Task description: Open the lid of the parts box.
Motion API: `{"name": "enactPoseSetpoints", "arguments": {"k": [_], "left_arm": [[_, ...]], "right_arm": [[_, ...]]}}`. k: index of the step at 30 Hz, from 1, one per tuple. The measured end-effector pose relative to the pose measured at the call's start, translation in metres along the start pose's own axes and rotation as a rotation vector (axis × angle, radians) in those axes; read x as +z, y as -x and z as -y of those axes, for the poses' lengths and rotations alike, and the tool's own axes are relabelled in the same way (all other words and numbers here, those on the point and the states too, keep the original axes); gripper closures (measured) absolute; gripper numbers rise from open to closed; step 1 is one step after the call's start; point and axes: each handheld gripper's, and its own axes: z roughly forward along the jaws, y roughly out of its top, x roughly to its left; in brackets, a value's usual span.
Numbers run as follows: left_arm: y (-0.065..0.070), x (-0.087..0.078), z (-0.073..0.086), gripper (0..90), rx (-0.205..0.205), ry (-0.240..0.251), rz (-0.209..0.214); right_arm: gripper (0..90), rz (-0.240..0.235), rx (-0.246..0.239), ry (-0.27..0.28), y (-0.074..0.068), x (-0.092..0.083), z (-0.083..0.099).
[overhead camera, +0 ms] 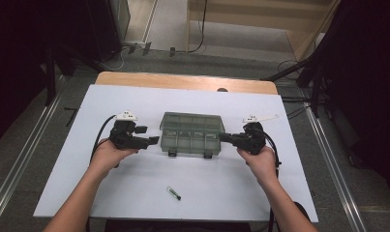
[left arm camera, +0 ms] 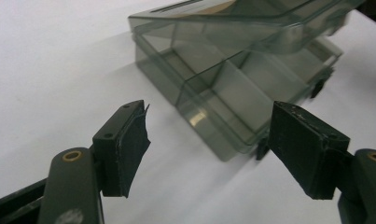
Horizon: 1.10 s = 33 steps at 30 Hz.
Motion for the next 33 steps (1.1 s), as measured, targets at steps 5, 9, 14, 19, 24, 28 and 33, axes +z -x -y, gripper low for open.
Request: {"name": "enactPoseSetpoints", "arguments": {"k": [5, 9, 14, 19, 24, 28, 33], "left_arm": [[-0.006, 0.01, -0.004, 28.0, 0.001, 0.005, -0.007], [-0.008, 0.019, -0.009, 28.1, -0.016, 0.001, 0.003], [-0.007, 0.03, -0.016, 28.2, 0.004, -0.007, -0.003], [-0.009, 0.034, -0.017, 31.5, -0.019, 0.036, 0.014], [-0.008, 0.035, -0.021, 35.2, 0.004, 0.05, -0.004], [-0.008, 0.035, -0.023, 37.1, 0.018, 0.056, -0.004], [-0.009, 0.035, -0.025, 38.6, 0.019, 0.056, 0.003]], "right_arm": [[90.0, -0.014, 0.005, 0.0, -0.001, 0.001, -0.001], [90.0, -0.008, 0.002, 0.011, 0.0, 0.0, -0.001], [90.0, 0.005, 0.001, 0.007, 0.0, 0.0, -0.001], [90.0, 0.016, 0.018, 0.002, 0.001, 0.001, -0.002], [88.4, 0.014, 0.019, 0.001, 0.0, 0.002, -0.001], [85.1, 0.017, 0.013, -0.006, 0.0, 0.002, 0.002], [79.1, 0.029, 0.008, -0.006, 0.001, 0.0, 0.006]]}}
